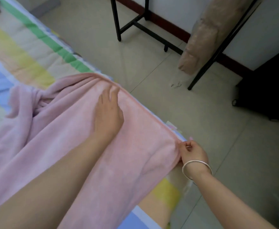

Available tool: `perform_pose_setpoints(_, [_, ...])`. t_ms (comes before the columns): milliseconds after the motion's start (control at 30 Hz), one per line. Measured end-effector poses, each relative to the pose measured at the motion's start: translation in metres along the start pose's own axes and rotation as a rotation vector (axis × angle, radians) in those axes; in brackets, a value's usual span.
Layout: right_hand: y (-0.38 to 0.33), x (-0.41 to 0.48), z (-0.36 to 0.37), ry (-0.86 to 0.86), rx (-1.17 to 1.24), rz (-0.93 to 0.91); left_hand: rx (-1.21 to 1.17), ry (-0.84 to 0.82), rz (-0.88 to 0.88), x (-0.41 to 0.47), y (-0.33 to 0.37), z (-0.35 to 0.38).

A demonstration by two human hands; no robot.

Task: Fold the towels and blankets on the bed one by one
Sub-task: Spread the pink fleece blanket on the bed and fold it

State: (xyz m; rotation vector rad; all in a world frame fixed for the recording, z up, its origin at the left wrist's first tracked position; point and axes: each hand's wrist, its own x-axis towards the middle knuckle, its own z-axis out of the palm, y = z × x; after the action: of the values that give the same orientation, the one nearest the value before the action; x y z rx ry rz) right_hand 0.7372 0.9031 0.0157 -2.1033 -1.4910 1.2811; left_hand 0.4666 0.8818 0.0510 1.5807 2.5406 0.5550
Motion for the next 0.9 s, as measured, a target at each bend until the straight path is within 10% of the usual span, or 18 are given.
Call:
perform_pose_setpoints(333, [0.019, -0.042, 0.024, -0.087, 0.250, 0.192, -0.155, -0.222, 0.430, -0.233, 0.017, -0.038])
perform_pose_setpoints(900, [0.022, -0.082, 0.042, -0.089, 0.465, 0.188, 0.380, -0.272, 0.066, -0.349, -0.053, -0.044])
